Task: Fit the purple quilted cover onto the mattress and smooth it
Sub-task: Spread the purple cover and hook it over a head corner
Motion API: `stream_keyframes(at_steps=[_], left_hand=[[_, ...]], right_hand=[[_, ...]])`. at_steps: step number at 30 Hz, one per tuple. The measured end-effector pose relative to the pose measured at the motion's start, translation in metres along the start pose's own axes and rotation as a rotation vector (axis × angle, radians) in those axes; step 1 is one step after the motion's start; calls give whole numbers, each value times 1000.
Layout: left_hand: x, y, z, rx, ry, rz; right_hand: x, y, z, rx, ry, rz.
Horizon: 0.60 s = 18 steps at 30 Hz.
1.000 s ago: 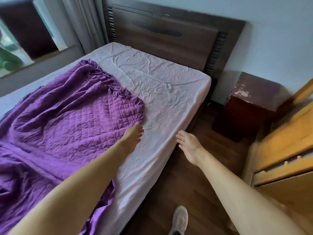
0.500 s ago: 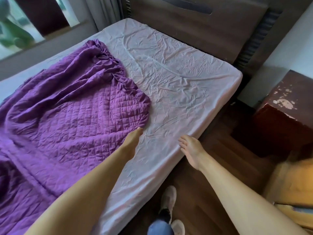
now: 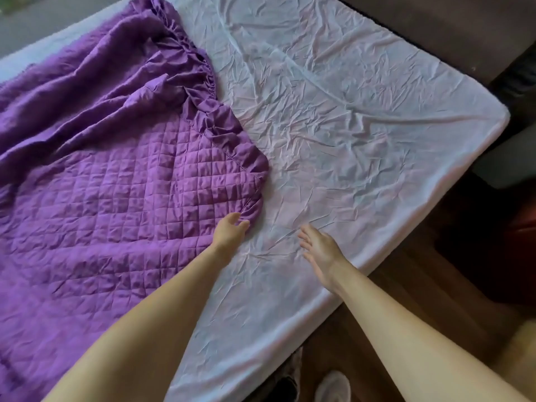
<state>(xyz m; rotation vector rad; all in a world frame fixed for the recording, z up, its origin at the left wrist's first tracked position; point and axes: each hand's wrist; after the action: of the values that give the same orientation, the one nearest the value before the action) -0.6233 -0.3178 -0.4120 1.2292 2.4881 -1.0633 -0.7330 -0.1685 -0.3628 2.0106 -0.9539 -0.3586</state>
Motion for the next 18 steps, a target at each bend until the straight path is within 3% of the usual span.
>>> stream_keyframes(at_steps=[7,12,14,18], left_hand=[[48,20,82,191,-177,469],[62,27,116,344,-535,886],[58,22,120,381,-560,865],[51,-1,98,321,-368,304]], right_hand=[[2,-44,63,-26,-23,-6],[-9,-69,92,-47,-23,4],[-15,-74,98,-57,-19,-4],[-24,-72,105,-22,-26,-3]])
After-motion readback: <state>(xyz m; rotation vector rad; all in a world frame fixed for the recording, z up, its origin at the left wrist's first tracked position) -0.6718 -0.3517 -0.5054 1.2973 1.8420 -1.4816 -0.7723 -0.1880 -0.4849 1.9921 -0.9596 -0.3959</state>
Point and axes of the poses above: each hand's wrist, its own z-axis towards the middle knuckle, its own x-axis out of the palm, y = z × x, and after that the axes turned 14 degrees about -x, right-handed
